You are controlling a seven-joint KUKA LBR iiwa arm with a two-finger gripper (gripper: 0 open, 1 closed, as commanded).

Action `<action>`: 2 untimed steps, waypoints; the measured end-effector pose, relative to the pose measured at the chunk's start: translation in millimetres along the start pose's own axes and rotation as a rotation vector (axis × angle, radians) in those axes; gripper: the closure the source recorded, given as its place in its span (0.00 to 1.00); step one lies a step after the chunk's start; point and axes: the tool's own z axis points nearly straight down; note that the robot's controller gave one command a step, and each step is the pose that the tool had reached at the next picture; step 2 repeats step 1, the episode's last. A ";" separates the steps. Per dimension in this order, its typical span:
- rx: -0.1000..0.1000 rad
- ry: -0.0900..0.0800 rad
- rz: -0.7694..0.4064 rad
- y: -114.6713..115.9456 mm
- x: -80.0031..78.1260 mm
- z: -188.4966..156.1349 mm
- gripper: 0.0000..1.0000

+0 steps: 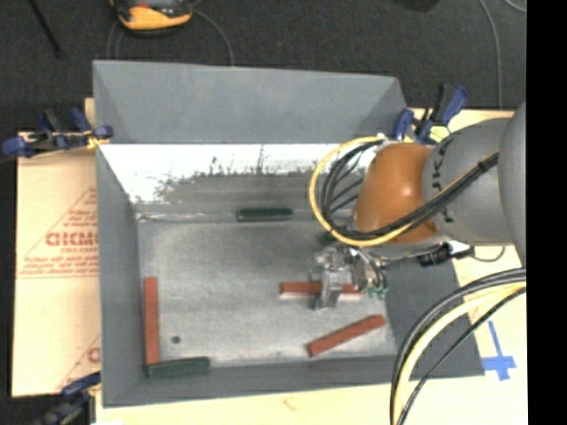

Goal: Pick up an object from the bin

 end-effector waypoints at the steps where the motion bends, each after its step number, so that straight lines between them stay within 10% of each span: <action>1: 0.000 -0.007 -0.036 7.7 21.1 -189.8 1.00; 2: 0.000 -0.007 -0.036 7.7 21.1 -189.8 1.00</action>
Offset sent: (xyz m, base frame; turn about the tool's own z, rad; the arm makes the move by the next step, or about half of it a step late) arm 0.0000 0.0000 0.0000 0.0000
